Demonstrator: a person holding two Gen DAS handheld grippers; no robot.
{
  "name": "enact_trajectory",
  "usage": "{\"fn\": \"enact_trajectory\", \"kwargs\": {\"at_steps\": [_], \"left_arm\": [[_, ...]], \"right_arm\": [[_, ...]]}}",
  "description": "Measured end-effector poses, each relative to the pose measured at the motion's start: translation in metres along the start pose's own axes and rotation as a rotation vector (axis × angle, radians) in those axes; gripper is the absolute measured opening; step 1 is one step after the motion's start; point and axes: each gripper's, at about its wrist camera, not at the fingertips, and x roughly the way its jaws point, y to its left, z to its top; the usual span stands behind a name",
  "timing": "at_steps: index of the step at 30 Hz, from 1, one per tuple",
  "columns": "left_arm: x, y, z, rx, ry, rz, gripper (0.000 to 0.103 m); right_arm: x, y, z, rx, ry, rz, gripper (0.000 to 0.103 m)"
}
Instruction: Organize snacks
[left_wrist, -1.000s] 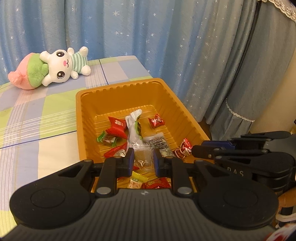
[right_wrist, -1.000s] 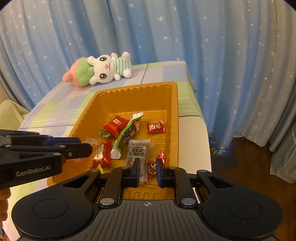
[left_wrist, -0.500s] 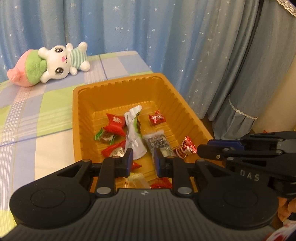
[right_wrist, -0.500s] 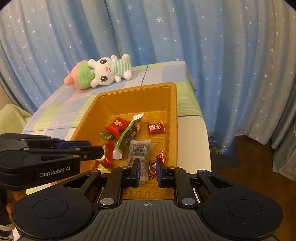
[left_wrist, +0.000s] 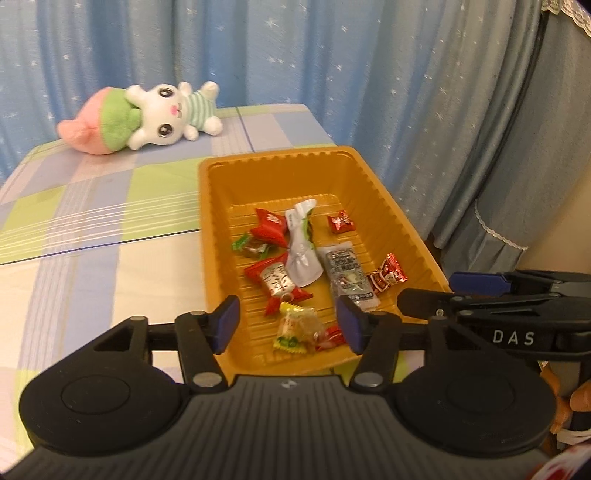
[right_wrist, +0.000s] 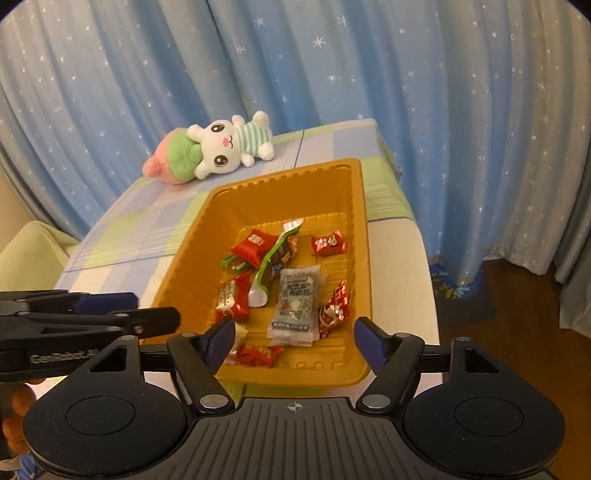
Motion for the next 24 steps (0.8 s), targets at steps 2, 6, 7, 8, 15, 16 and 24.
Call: {"fn": "enact_trajectory", "kwargs": {"at_steps": [2, 6, 7, 8, 15, 16, 24], "left_arm": [[-0.01, 0.001, -0.003, -0.008, -0.005, 0.021, 0.068], [-0.028, 0.006, -0.011, -0.027, 0.01, 0.051, 0.078], [-0.032, 0.008, -0.013, -0.03, 0.018, 0.06, 0.079], [-0.036, 0.01, -0.016, -0.034, 0.028, 0.065, 0.079], [-0.054, 0.029, -0.036, -0.057, 0.082, 0.102, 0.083], [-0.058, 0.033, -0.04, -0.063, 0.09, 0.1, 0.083], [-0.083, 0.07, -0.061, -0.084, 0.127, 0.113, 0.083]], "right_arm": [[-0.004, 0.002, -0.002, 0.003, 0.001, 0.007, 0.077], [-0.012, 0.009, -0.007, 0.005, 0.01, 0.016, 0.085], [-0.014, 0.011, -0.008, 0.006, 0.013, 0.022, 0.086], [-0.016, 0.013, -0.01, 0.008, 0.016, 0.028, 0.087], [-0.033, 0.036, -0.025, 0.007, 0.042, 0.04, 0.09], [-0.034, 0.04, -0.027, 0.008, 0.048, 0.038, 0.09], [-0.041, 0.08, -0.051, 0.034, 0.083, 0.019, 0.09]]}}
